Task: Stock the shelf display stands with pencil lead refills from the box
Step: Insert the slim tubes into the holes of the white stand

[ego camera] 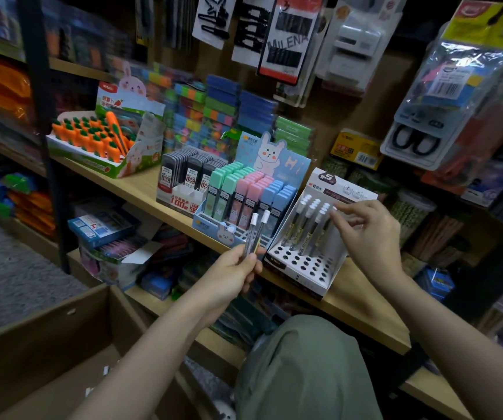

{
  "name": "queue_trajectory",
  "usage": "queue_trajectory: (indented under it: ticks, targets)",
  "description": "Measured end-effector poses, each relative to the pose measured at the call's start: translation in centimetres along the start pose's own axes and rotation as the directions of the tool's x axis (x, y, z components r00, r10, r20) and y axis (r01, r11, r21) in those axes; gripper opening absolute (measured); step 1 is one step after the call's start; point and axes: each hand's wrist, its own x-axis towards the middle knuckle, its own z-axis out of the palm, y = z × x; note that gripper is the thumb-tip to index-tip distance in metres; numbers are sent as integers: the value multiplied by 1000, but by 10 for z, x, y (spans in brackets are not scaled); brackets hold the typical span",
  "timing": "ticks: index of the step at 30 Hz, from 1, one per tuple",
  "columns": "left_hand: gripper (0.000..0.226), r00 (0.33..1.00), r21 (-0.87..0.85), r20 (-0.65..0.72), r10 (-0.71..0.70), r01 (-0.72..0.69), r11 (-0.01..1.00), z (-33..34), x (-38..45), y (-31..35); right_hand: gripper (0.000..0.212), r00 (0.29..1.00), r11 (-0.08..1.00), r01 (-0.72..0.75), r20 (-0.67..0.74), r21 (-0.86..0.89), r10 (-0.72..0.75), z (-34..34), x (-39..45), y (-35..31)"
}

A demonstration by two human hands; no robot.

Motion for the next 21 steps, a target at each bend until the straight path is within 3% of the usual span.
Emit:
queue_trajectory:
  ticks: [4,8,10,16,21]
  targets:
    - [21,997,-109,74,21,-13,994,1,-2,2,19,999,1000,8,40,-10,-7,0,-5,0]
    - [23,981,-240,190,40,7,971,2,-5,3,37,998,999,-11,56,-39,13,-4,-8,-7]
    - [25,964,-311,262,35,50,949,1,-5,4,39,998,998,-18,62,55,14,-8,-12,-17]
    - [28,923,-386,382,41,119,915,3,-7,8,30,934,854,-237,351,463,69,4,-17,-61]
    - [31,899,-464,435,55,172,869,1,-10,14,33,899,785,-332,427,522,96,7,-17,-71]
